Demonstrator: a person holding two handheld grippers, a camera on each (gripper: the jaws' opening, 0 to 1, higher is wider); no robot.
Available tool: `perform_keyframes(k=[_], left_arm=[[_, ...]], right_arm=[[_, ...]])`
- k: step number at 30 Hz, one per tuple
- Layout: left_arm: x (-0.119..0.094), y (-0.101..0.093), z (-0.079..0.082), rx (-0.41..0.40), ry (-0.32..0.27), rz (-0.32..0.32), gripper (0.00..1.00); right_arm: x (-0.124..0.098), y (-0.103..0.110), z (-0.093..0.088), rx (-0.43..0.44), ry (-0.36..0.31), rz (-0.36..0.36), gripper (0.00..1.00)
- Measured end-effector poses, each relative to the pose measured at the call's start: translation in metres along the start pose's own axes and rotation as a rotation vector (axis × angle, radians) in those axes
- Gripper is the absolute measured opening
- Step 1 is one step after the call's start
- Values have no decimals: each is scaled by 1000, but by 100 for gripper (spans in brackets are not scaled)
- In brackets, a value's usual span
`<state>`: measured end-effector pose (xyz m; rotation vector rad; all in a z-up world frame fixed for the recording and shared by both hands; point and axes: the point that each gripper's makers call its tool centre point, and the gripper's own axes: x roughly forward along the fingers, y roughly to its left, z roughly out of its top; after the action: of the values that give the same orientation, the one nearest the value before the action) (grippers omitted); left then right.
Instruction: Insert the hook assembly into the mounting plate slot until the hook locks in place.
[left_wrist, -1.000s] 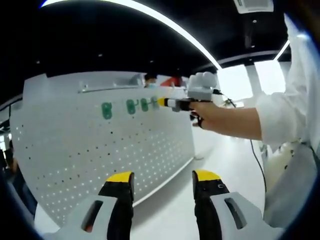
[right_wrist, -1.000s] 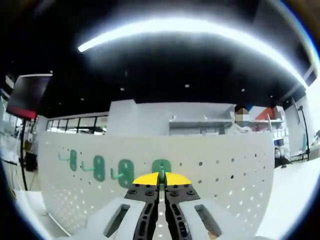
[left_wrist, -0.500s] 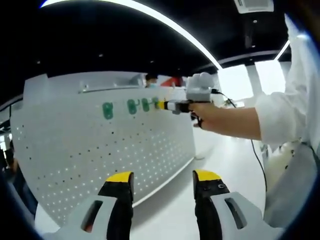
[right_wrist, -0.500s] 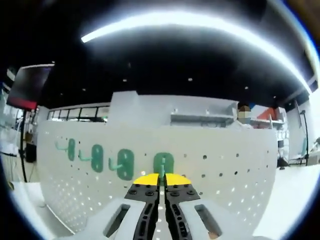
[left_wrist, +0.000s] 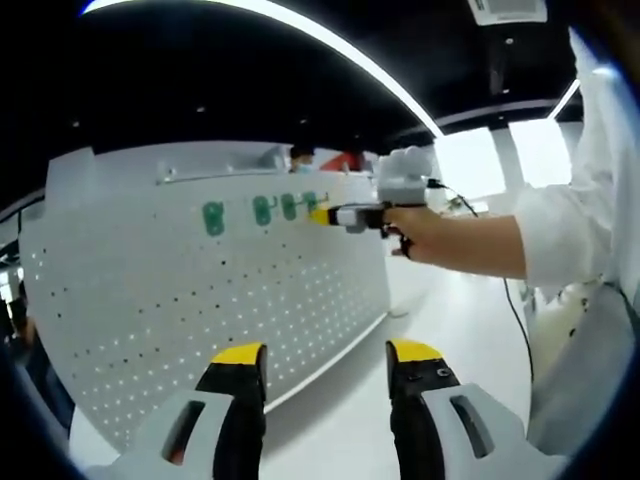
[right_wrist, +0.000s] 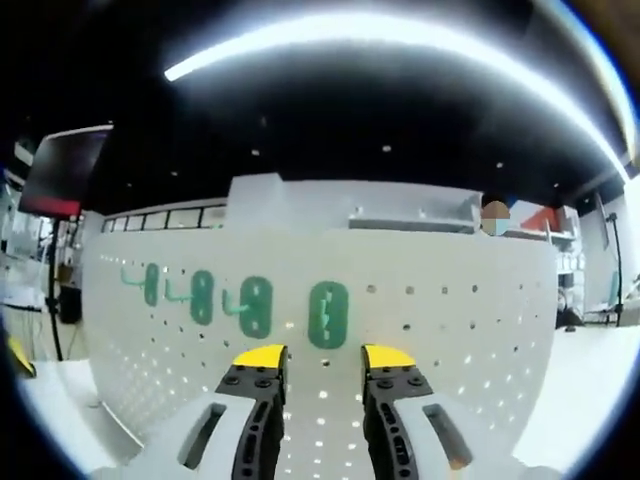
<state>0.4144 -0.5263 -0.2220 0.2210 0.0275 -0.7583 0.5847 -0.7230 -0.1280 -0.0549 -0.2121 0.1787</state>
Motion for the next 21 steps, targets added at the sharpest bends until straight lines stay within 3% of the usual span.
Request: perform_keyframes(k=[21], left_arm=[[-1, 3, -2, -44, 4, -2, 51]], right_arm=[[-33, 5, 8, 17, -12, 103, 61]])
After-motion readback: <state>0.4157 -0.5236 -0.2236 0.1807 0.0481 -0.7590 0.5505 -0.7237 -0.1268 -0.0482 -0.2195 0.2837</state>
